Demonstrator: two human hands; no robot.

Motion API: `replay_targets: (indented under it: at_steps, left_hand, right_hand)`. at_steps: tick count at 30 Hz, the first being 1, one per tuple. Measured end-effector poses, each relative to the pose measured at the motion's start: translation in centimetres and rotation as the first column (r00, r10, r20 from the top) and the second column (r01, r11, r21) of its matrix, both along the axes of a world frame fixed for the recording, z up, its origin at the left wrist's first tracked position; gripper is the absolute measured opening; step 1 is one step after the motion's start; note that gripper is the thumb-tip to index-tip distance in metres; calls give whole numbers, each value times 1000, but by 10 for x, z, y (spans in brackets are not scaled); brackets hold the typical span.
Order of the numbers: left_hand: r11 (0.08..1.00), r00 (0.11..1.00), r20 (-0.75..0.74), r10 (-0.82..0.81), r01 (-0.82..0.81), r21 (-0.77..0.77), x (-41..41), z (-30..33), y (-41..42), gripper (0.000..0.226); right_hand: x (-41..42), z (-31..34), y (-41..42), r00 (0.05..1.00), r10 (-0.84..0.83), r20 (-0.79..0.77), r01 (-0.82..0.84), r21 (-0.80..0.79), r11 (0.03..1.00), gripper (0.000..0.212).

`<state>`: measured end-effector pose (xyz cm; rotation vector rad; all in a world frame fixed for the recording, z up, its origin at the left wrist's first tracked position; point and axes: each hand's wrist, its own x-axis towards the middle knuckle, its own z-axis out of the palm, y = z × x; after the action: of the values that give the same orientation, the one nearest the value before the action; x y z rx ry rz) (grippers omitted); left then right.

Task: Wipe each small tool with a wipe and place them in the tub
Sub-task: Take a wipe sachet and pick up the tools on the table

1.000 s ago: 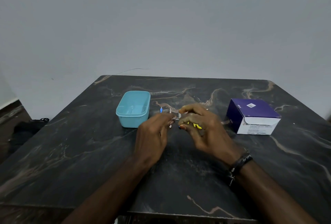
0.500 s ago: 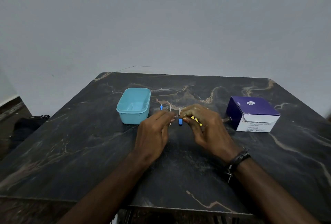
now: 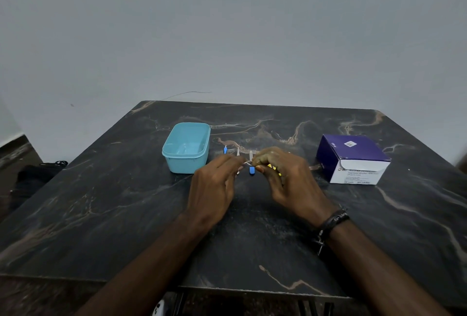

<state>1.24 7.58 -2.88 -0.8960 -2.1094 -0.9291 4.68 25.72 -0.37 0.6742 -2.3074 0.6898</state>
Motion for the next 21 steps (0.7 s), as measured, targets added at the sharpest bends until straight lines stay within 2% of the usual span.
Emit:
replay_targets:
  at_steps: [5,8,15,21]
  left_hand:
    - [999,1000,-14,3,-3,-46,0,-2,1,34]
    - [996,1000,-29,-10,7,-84,-1,-2,1,37]
    - [995,999,-42,-18,13,-104,-1,-4,1,38]
    - [996,998,-48,-30,26,-88,-1,-4,0,32]
  right_hand:
    - [3,2,-2,998,-27,53,27,15,1000,23]
    - [3,1,-3,998,-53,45,51,48,998,14]
    - [3,0,-1,997,-51,52,46,86,995,13]
    - [3,-2,-2,988,-149,42,140,166,976,11]
